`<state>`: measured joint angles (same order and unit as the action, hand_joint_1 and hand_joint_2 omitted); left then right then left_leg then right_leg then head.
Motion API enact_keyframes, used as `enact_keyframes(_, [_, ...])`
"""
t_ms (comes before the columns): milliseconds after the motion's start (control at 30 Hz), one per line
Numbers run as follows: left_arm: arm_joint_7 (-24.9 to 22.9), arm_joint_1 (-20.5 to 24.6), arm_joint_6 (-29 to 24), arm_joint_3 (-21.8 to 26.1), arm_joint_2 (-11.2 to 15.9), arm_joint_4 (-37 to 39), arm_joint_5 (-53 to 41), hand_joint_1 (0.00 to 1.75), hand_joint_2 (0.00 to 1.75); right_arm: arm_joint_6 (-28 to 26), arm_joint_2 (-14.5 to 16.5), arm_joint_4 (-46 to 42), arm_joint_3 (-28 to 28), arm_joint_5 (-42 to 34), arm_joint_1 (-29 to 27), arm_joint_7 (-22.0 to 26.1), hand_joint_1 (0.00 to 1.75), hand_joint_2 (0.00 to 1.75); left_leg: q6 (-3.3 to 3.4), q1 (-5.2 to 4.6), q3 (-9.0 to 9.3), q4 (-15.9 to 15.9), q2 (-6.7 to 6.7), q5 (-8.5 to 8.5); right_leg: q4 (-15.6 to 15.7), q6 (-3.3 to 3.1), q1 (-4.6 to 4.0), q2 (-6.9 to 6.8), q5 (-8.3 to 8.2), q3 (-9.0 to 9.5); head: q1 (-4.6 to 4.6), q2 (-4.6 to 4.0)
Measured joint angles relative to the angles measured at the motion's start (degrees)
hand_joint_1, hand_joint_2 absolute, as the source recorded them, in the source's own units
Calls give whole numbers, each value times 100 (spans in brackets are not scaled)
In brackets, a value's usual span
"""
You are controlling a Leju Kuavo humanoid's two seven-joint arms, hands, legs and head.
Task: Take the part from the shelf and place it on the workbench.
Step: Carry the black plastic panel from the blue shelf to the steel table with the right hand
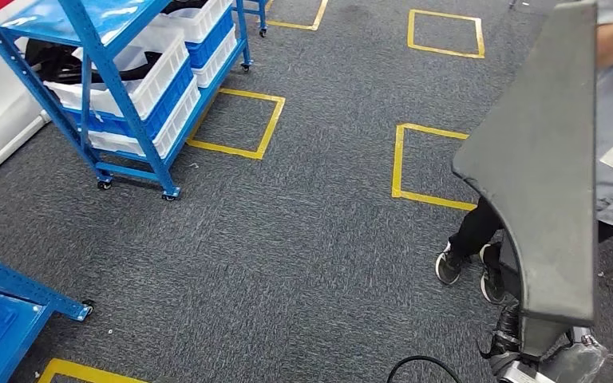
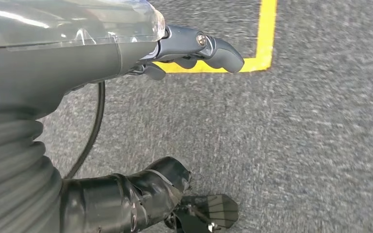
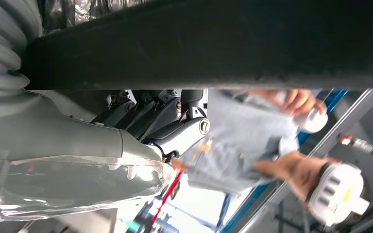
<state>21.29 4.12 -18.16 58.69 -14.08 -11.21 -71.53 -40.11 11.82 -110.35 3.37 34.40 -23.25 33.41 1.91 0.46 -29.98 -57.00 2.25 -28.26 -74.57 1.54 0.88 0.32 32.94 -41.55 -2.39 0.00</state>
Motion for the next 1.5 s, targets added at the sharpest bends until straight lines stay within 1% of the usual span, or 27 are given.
enact_keyframes(67, [0,9,0,0,-1,0,-3,0,175,1,0,2,-1,-1,0,-17,171,175,-22,-1,31,-3,139,-30,621,-9,-1,-96,-342,362,-2,0])
enact_keyframes(133, [0,17,-1,0,-1,0,-5,0,175,1,0,2,-1,-1,8,-30,171,175,-66,-22,70,-9,242,-69,1322,-69,-43,-286,-560,754,0,0])
enact_keyframes(200, [0,25,-2,0,1,0,-7,0,175,1,-1,2,-2,-1,14,-39,171,175,-120,-41,98,-10,321,-94,1525,-144,-90,-345,-565,845,2,0])
enact_keyframes(267, [0,37,-2,0,-2,0,-9,0,175,1,-2,-1,-3,-2,9,-42,171,175,-175,-35,118,-13,375,-120,1556,-208,-83,-239,-589,835,1,0])
enact_keyframes(333, [2,40,-3,-1,-4,0,-11,0,175,0,-2,-3,-2,-2,13,-42,171,175,-228,-12,36,-234,183,-294,1602,-284,-51,-135,-620,847,2,0])
enact_keyframes(400, [3,30,-4,-2,-4,0,-12,0,175,0,-1,-3,1,-2,24,-42,171,175,-262,6,-269,-905,-95,-667,1616,-336,-38,-28,-635,849,4,0])
enact_keyframes(467, [1,10,-4,-2,-4,0,-12,0,175,1,0,-1,2,-2,27,-43,171,175,-277,9,-617,-1610,-169,-915,1603,-351,-44,107,-633,840,5,0])
enact_keyframes(500, [-1,3,-4,-2,-4,0,-12,0,175,1,0,0,2,-2,27,-43,171,175,-278,10,-685,-1718,-174,-876,1595,-351,-46,186,-632,842,5,0])
enact_keyframes(533, [-1,0,-4,-2,-4,0,-12,0,175,1,0,1,2,-2,26,-43,171,175,-272,13,-643,-1584,-184,-717,1586,-349,-46,268,-629,849,5,0])
enact_keyframes(567, [-1,1,-4,-2,-3,0,-12,0,175,1,0,2,2,-2,26,-43,171,175,-262,17,-509,-1253,-221,-482,1577,-343,-44,350,-625,858,4,0])
enact_keyframes(633, [0,-1,-4,-2,1,0,-11,0,175,1,0,2,2,-2,30,-43,171,175,-236,36,-194,-485,-451,-121,1541,-312,-44,492,-610,853,3,-1])
enact_keyframes(700, [0,6,-4,-3,2,0,-13,0,175,1,0,1,2,-2,32,-43,171,175,-206,38,-58,-148,-617,-52,1510,-249,-39,613,-617,802,3,-1])
enact_keyframes(767, [4,25,-3,-3,-1,0,-12,0,175,0,-1,1,1,-2,23,-43,171,175,-151,26,-40,-103,-534,-45,1511,-173,-20,728,-643,755,3,0])
enact_keyframes(833, [16,29,-3,-1,-4,0,-6,0,175,-1,-2,1,-1,-1,19,-43,171,175,-70,31,-24,-47,-394,-5,1374,-122,-28,540,-547,682,-1,0])
enact_keyframes(900, [28,23,-4,1,-3,0,-2,0,175,-2,-3,1,-1,0,36,-51,171,175,-16,23,-17,-17,-248,13,833,-93,-41,173,-230,432,-6,0])
enact_keyframes(967, [30,14,-7,2,1,0,-2,0,175,-1,-5,5,-1,1,48,-67,171,175,-1,-1,-21,-18,-98,4,133,-71,-29,28,69,94,-7,-1])
enact_keyframes(1000, [27,12,-9,2,2,0,-2,0,175,-1,-7,8,-1,1,46,-72,171,175,-1,-9,-18,-19,-21,-5,-27,-69,-23,8,86,18,-6,-2])
enact_keyframes(1033, [25,12,-11,2,2,0,-2,0,175,0,-8,11,-1,1,45,-76,171,175,-3,-15,-11,-20,55,-15,26,-74,-21,-9,-4,52,-6,-2])
enact_keyframes(1067, [21,16,-13,2,2,0,-2,0,175,0,-9,13,-1,2,45,-78,171,175,-9,-20,4,-20,124,-28,304,-88,-23,-42,-181,205,-5,-1])
enact_keyframes(1133, [17,21,-15,2,1,0,-1,0,175,1,-9,12,0,5,49,-79,171,175,-32,-39,49,-23,240,-65,1104,-141,-67,-261,-494,641,-6,0])
enact_keyframes(1200, [15,22,-16,2,1,0,-1,0,175,1,-9,10,1,10,56,-81,171,175,-73,-64,78,-29,338,-97,1515,-201,-130,-415,-573,844,-5,-1])
enact_keyframes(1267, [13,29,-16,2,-2,0,-1,0,175,0,-10,9,0,14,48,-82,171,175,-122,-75,104,-23,446,-116,1550,-252,-147,-323,-571,833,-3,-1])
enact_keyframes(1300, [11,35,-16,2,-4,0,0,0,175,-1,-11,9,-1,14,39,-82,171,175,-151,-67,114,-35,437,-141,1573,-277,-132,-262,-584,838,-4,-1])
enact_keyframes(1367, [13,40,-15,2,-5,0,4,0,175,-1,-11,9,3,17,39,-82,171,175,-205,-49,15,-305,176,-342,1627,-342,-88,-141,-620,859,-3,-1])
enact_keyframes(1433, [16,30,-14,2,-4,0,10,0,175,0,-11,10,9,23,46,-83,171,175,-233,-30,-306,-991,-124,-709,1634,-384,-74,-21,-636,854,-2,-1])
enact_keyframes(1467, [16,18,-14,2,-4,0,11,0,175,1,-11,10,12,26,46,-84,171,175,-242,-26,-491,-1365,-164,-849,1625,-392,-74,53,-637,846,-2,0])
enact_keyframes(1500, [17,8,-13,3,-4,0,13,0,175,1,-11,10,12,30,43,-85,171,175,-247,-25,-617,-1602,-174,-887,1612,-396,-75,130,-635,841,-2,0])
